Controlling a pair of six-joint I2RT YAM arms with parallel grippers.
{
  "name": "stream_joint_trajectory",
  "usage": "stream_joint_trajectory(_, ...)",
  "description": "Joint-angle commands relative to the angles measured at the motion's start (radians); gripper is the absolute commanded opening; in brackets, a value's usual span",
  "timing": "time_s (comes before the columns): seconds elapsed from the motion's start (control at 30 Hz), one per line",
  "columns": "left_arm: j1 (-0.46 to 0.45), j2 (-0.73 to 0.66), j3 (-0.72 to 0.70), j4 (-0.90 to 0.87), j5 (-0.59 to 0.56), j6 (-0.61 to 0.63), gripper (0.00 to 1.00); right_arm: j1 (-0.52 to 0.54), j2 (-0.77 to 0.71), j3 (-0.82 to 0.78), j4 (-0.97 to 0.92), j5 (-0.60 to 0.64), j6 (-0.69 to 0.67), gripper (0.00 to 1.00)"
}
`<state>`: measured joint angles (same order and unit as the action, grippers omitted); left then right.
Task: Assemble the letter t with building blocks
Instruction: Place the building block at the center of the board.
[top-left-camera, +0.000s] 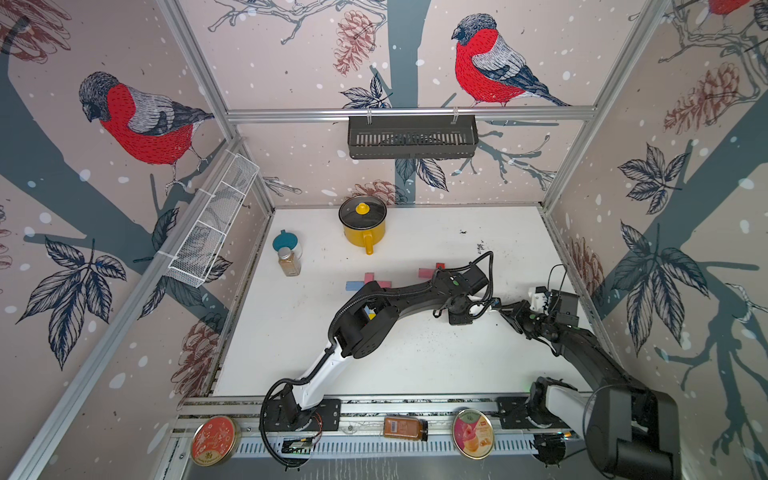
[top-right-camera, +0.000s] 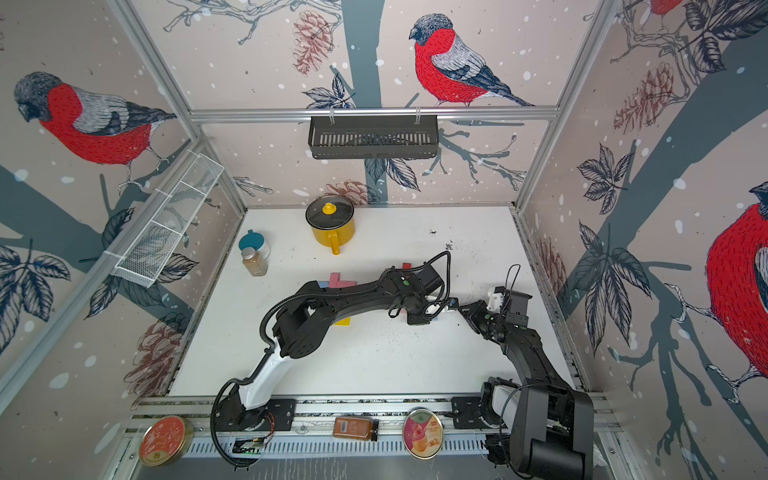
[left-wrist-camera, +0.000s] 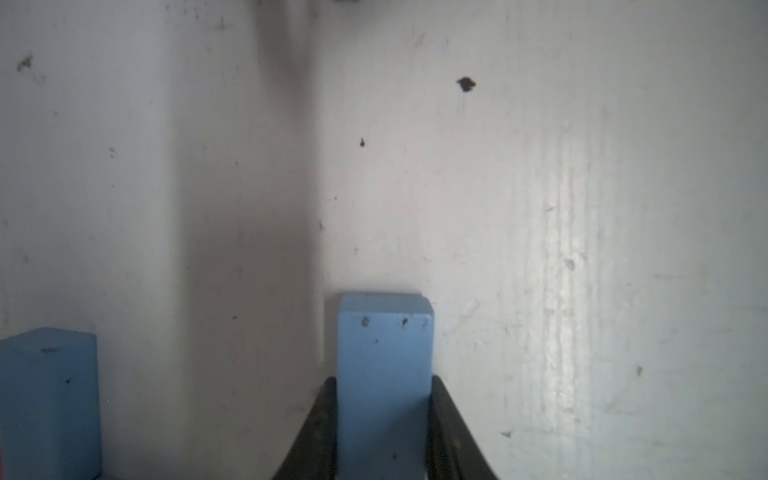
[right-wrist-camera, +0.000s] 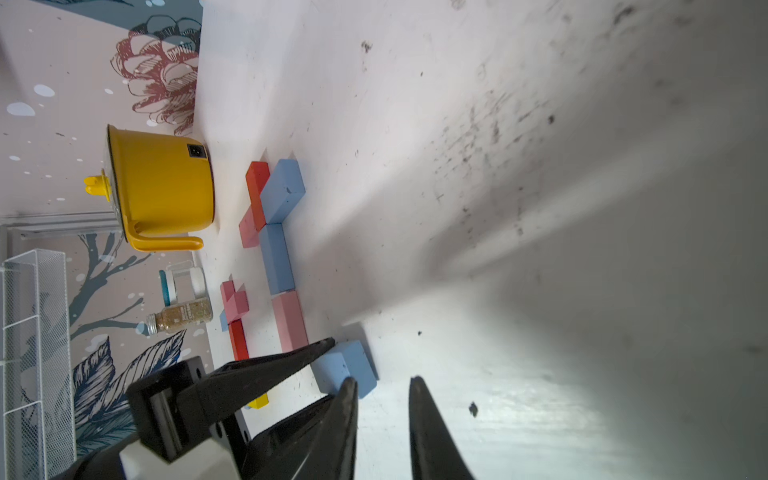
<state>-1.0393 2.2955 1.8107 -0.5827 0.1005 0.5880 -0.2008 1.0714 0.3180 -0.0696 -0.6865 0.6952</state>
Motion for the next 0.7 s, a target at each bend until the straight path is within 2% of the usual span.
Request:
stream_joint_trajectory(0.0,0.007,0.005,-0.003,-0.027,-0.029,0.039,0.17,0.051,0.006,-0.012,0.08,0.027,0.05,0.24)
stream_joint_trajectory(0.4,0.044,0.034,0.007,-0.025,-0.078,0.062,0.18,0.134,0.025,-0.055,0.13,0.081,0.081,0.23)
stream_joint_trajectory(0.67,0.044,0.027,-0.024,-0.008,-0.111,0.073,0.23,0.153,0.093,-0.063,0.185,0.099,0.076,0.23)
